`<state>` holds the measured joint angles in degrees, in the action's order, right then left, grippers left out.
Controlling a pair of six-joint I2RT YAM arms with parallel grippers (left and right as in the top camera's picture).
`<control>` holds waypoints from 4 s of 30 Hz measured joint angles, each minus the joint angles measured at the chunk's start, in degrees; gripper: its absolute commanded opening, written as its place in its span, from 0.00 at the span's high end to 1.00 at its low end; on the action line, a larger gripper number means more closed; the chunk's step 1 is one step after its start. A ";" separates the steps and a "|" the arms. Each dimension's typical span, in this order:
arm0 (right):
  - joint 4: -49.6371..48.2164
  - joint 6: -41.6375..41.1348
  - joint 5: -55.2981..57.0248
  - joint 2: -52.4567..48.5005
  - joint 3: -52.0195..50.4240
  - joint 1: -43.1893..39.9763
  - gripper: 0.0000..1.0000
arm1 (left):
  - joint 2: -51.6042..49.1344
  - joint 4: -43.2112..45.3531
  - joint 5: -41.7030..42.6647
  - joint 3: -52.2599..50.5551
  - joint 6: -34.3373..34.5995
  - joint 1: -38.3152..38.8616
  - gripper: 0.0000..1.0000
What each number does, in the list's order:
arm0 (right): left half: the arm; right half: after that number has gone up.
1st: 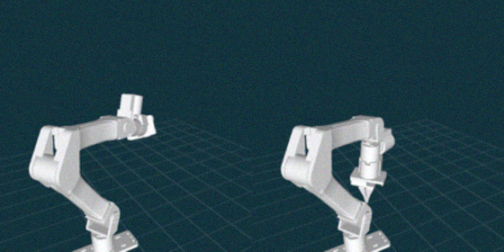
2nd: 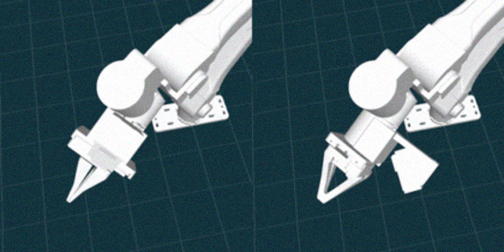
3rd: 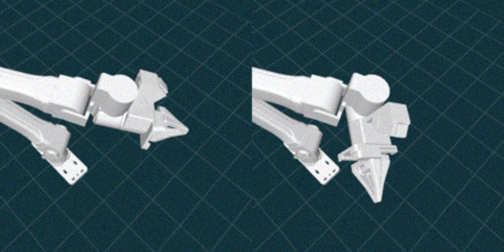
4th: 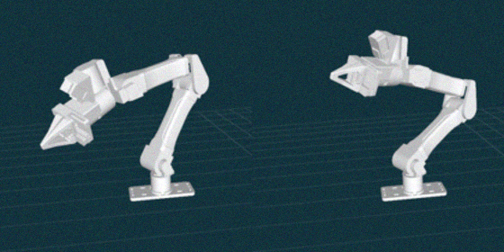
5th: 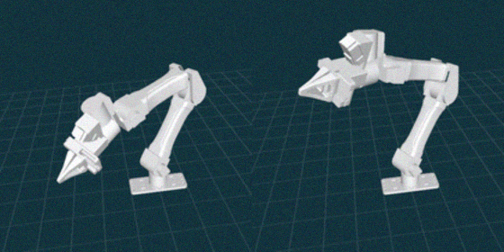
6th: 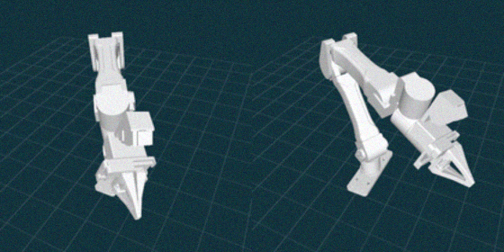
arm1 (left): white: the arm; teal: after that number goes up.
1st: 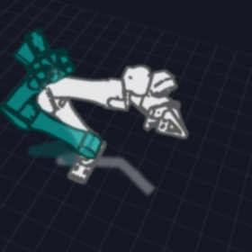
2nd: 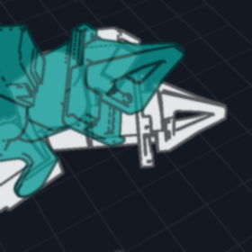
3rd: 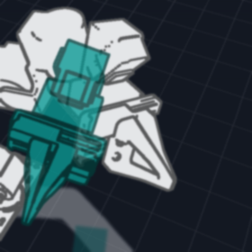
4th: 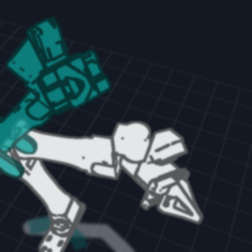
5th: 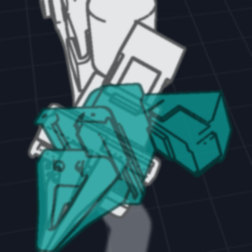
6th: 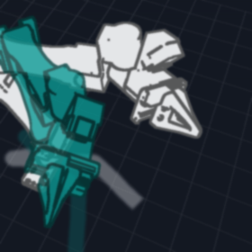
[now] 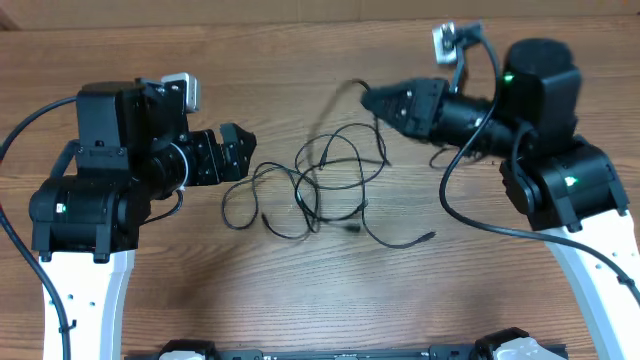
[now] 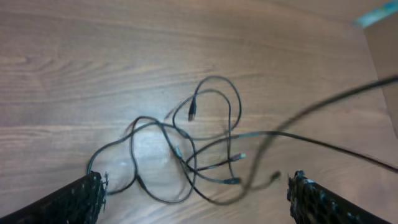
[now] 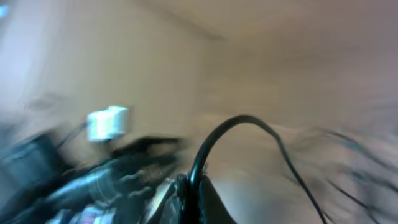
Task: Untangle cables
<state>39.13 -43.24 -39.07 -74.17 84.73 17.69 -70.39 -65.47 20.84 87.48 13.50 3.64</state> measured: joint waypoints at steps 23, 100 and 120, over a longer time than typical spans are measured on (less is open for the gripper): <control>24.52 7.76 24.96 -3.48 0.02 0.00 0.96 | -0.13 -2.29 0.31 0.00 -0.44 0.02 0.03; 26.62 10.25 30.23 -13.75 -10.12 -0.04 0.15 | 18.25 -17.90 -0.11 0.00 -4.68 0.00 0.00; 23.85 6.58 55.49 -19.63 -13.92 -8.48 0.14 | 18.25 -17.81 -0.11 0.00 -4.68 0.00 0.00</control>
<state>62.98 -36.67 16.43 -93.80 70.81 9.21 -52.14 -83.29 20.73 87.48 8.82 3.64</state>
